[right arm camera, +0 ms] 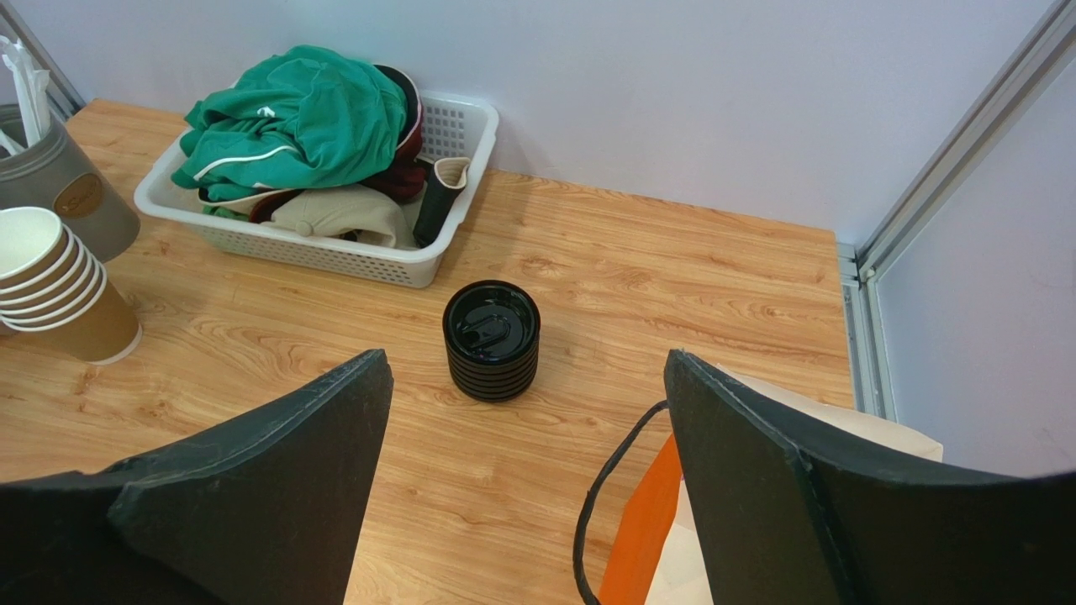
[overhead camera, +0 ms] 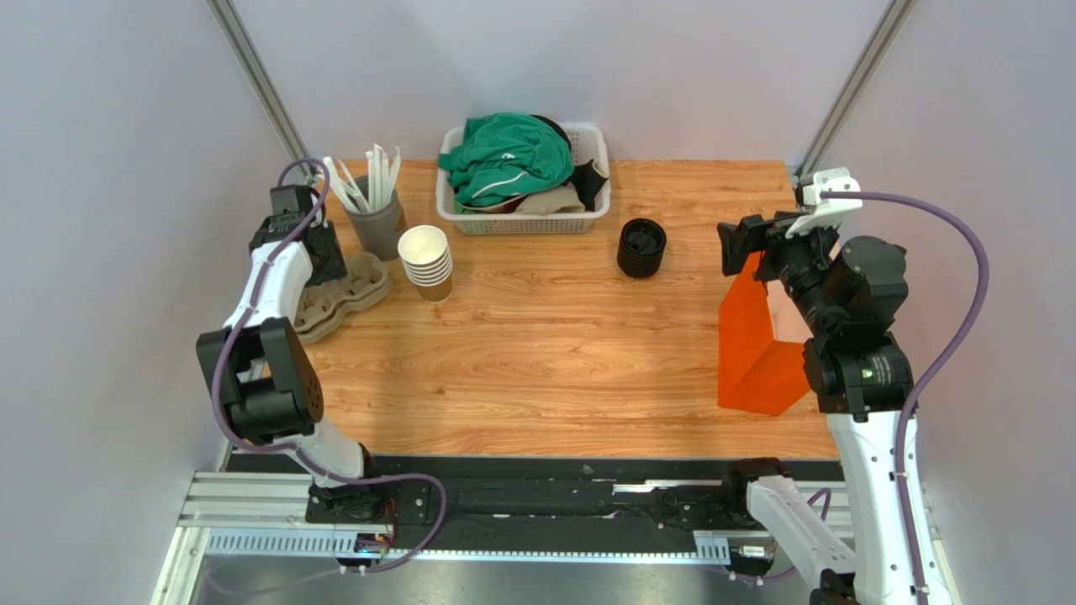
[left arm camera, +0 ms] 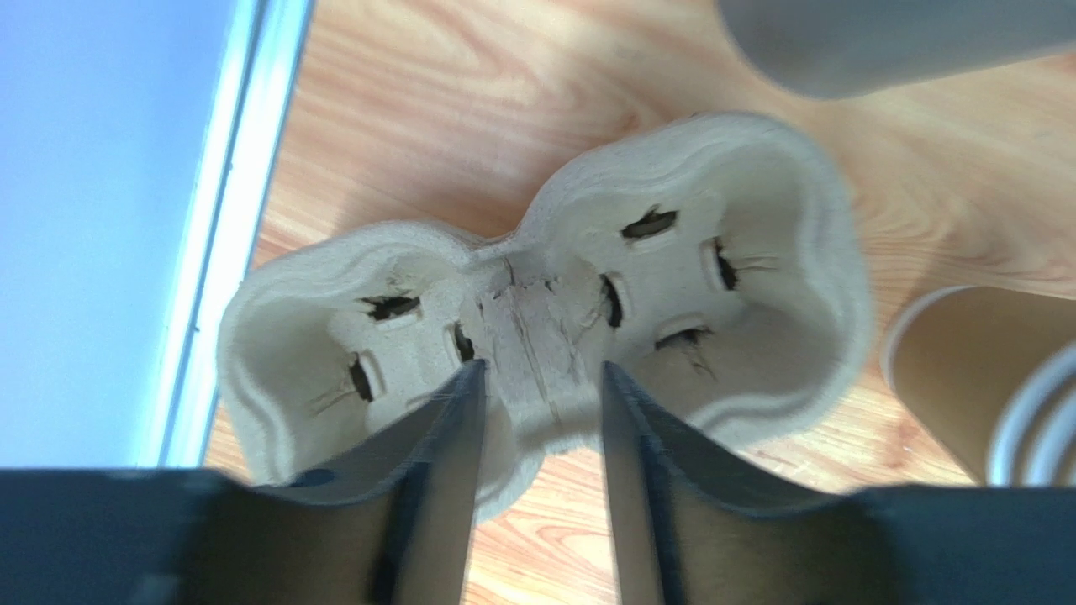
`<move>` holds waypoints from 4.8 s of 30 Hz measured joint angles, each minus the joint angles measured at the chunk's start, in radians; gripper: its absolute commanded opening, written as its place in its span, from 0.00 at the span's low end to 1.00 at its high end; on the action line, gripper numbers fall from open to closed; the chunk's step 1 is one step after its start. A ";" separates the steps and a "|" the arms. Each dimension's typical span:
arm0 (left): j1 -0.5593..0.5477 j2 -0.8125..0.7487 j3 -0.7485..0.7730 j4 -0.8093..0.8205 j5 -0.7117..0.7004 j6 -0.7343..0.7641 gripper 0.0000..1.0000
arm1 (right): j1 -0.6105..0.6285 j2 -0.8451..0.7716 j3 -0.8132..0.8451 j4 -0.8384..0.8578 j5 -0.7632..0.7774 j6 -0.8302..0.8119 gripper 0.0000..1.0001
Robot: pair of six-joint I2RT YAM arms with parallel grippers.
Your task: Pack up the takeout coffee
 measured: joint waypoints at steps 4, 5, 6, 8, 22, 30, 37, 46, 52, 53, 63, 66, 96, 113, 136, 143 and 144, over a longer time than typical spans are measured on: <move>-0.006 -0.068 0.000 0.013 0.014 0.016 0.50 | 0.000 0.000 0.000 0.000 0.000 0.000 0.85; -0.008 -0.077 -0.002 0.019 0.016 0.020 0.52 | 0.000 0.000 0.000 0.000 0.000 0.000 0.85; -0.010 -0.081 -0.003 0.024 0.017 0.024 0.53 | 0.000 0.000 0.000 0.000 0.000 0.000 0.85; -0.013 -0.082 -0.009 0.034 0.018 0.032 0.55 | 0.000 0.000 0.000 0.000 0.000 0.000 0.85; -0.016 0.025 -0.026 0.051 0.003 0.050 0.55 | 0.000 0.000 0.000 0.000 -0.001 0.000 0.85; -0.016 0.031 -0.029 0.070 -0.002 0.063 0.56 | 0.000 0.000 0.000 0.000 -0.002 0.000 0.86; -0.018 0.048 -0.031 0.072 -0.003 0.072 0.61 | 0.000 0.000 0.000 0.000 -0.002 0.000 0.86; -0.018 0.069 -0.041 0.080 -0.020 0.082 0.53 | 0.000 0.000 0.000 0.000 -0.002 0.000 0.86; -0.018 0.069 -0.042 0.080 -0.023 0.082 0.43 | 0.000 0.000 -0.001 0.000 -0.002 0.000 0.86; -0.018 0.069 -0.042 0.080 -0.023 0.082 0.37 | 0.000 0.000 -0.002 0.000 -0.002 0.000 0.86; -0.019 0.069 -0.041 0.086 -0.008 0.082 0.17 | 0.000 0.000 -0.005 0.000 -0.002 0.000 0.86; -0.019 0.068 -0.039 0.084 -0.003 0.081 0.17 | 0.000 0.000 -0.005 0.000 -0.002 0.000 0.86; -0.029 -0.294 0.220 -0.108 0.113 0.083 0.19 | 0.000 -0.007 -0.005 0.000 -0.004 0.000 0.86; -0.660 -0.112 0.498 -0.200 0.093 0.126 0.20 | 0.000 -0.040 -0.003 0.000 0.134 -0.030 0.90; -0.955 0.501 0.777 -0.252 0.079 0.013 0.22 | 0.000 -0.074 0.010 0.003 0.227 -0.118 0.91; -1.085 0.541 0.782 -0.215 0.079 0.007 0.22 | 0.000 -0.073 0.010 0.002 0.227 -0.136 0.92; -1.099 0.543 0.782 -0.209 0.079 0.007 0.22 | 0.000 -0.072 0.010 0.002 0.227 -0.140 0.92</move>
